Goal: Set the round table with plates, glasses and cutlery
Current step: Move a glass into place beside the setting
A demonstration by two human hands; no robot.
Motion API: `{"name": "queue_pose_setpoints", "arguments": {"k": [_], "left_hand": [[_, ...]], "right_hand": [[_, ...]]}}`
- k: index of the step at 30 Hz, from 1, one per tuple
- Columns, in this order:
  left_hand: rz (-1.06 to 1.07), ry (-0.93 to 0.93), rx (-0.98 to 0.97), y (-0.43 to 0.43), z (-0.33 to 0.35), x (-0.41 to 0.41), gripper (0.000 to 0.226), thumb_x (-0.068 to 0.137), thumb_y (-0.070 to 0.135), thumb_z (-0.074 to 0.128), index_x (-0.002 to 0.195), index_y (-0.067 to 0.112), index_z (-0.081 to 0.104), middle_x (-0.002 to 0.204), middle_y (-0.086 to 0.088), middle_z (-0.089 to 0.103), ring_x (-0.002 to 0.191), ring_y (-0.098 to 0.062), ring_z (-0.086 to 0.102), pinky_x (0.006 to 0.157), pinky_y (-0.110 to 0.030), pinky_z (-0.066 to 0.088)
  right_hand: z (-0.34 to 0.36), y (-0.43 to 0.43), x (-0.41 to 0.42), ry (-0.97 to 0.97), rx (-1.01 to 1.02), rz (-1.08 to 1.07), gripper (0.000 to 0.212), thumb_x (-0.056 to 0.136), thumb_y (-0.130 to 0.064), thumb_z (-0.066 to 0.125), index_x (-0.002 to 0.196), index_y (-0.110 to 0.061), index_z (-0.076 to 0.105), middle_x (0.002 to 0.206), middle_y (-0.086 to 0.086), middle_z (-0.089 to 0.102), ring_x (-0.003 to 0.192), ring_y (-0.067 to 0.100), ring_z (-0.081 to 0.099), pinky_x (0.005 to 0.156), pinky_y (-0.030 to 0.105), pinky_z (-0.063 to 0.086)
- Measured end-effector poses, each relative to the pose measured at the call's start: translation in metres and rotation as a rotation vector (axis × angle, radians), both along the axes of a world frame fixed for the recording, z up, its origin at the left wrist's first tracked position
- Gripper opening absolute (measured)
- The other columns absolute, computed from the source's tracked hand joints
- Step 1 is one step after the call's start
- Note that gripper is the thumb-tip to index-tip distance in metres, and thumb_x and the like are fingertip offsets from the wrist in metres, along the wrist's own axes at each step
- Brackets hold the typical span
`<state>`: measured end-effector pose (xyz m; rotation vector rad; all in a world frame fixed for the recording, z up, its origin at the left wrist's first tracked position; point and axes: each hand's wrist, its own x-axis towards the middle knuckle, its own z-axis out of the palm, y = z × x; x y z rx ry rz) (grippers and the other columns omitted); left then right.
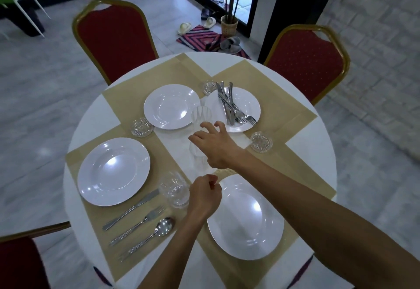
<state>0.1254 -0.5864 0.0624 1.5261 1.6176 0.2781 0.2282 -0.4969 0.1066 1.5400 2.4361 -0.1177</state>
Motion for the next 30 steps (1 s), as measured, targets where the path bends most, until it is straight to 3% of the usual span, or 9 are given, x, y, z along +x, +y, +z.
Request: {"name": "queue_pose_setpoints", "arguments": {"k": [3, 8, 13, 17, 21, 23, 26, 30], "left_hand": [[-0.012, -0.016, -0.020, -0.005, 0.002, -0.003, 0.037, 0.096, 0.016, 0.048, 0.130, 0.013, 0.063, 0.126, -0.001, 0.067, 0.115, -0.016, 0.060, 0.086, -0.016, 0.038], [-0.034, -0.024, -0.013, -0.009, 0.001, -0.006, 0.037, 0.096, 0.016, 0.047, 0.129, 0.014, 0.064, 0.128, 0.000, 0.066, 0.119, -0.016, 0.059, 0.093, -0.017, 0.037], [-0.027, -0.041, -0.008, -0.005, 0.002, 0.002, 0.034, 0.095, 0.018, 0.050, 0.124, 0.016, 0.067, 0.121, 0.001, 0.070, 0.113, -0.017, 0.063, 0.095, -0.023, 0.047], [-0.033, -0.073, -0.007, 0.003, 0.006, 0.016, 0.033, 0.093, 0.019, 0.052, 0.120, 0.020, 0.069, 0.116, 0.002, 0.072, 0.110, -0.018, 0.064, 0.096, -0.030, 0.050], [-0.044, -0.111, -0.007, 0.016, 0.009, 0.031, 0.031, 0.094, 0.018, 0.053, 0.120, 0.018, 0.069, 0.117, 0.002, 0.070, 0.111, -0.015, 0.063, 0.098, -0.026, 0.048], [-0.050, -0.115, -0.010, 0.023, 0.010, 0.038, 0.031, 0.094, 0.018, 0.053, 0.121, 0.018, 0.069, 0.119, 0.002, 0.069, 0.112, -0.014, 0.062, 0.097, -0.022, 0.046], [-0.059, -0.108, 0.007, 0.035, 0.009, 0.048, 0.032, 0.094, 0.016, 0.053, 0.121, 0.018, 0.070, 0.118, 0.002, 0.070, 0.111, -0.014, 0.062, 0.099, -0.024, 0.046], [-0.029, -0.118, 0.021, 0.046, 0.010, 0.056, 0.030, 0.092, 0.014, 0.054, 0.117, 0.016, 0.071, 0.114, 0.001, 0.071, 0.102, -0.012, 0.062, 0.093, -0.021, 0.046]], "right_hand": [[0.000, -0.001, 0.000, -0.008, 0.029, 0.018, 0.069, 0.078, -0.017, 0.071, 0.141, -0.019, 0.043, 0.146, 0.002, 0.046, 0.146, 0.029, 0.020, 0.111, 0.051, 0.017], [0.013, -0.014, 0.010, 0.123, 0.044, -0.044, 0.073, 0.074, -0.013, 0.069, 0.142, -0.022, 0.043, 0.143, -0.002, 0.046, 0.139, 0.026, 0.026, 0.109, 0.047, 0.018], [0.047, -0.031, 0.049, 0.296, -0.014, -0.259, 0.074, 0.076, -0.018, 0.070, 0.144, -0.027, 0.044, 0.139, -0.006, 0.048, 0.136, 0.021, 0.028, 0.107, 0.040, 0.019], [0.063, -0.038, 0.093, 0.358, 0.012, -0.441, 0.075, 0.074, -0.024, 0.075, 0.143, -0.027, 0.046, 0.139, -0.001, 0.049, 0.131, 0.025, 0.036, 0.106, 0.042, 0.029], [0.050, -0.029, 0.136, 0.457, 0.074, -0.640, 0.079, 0.066, -0.023, 0.079, 0.140, -0.022, 0.052, 0.132, 0.005, 0.054, 0.124, 0.028, 0.047, 0.105, 0.046, 0.041], [0.037, -0.021, 0.152, 0.514, 0.077, -0.718, 0.079, 0.063, -0.021, 0.081, 0.138, -0.019, 0.054, 0.128, 0.007, 0.055, 0.118, 0.027, 0.052, 0.099, 0.040, 0.046], [0.018, -0.010, 0.167, 0.564, 0.074, -0.804, 0.076, 0.063, -0.017, 0.081, 0.135, -0.015, 0.056, 0.122, 0.009, 0.056, 0.114, 0.028, 0.054, 0.091, 0.032, 0.047], [-0.005, -0.003, 0.174, 0.601, 0.081, -0.850, 0.072, 0.069, -0.015, 0.078, 0.136, -0.012, 0.054, 0.125, 0.012, 0.055, 0.120, 0.030, 0.051, 0.097, 0.034, 0.043]]}}
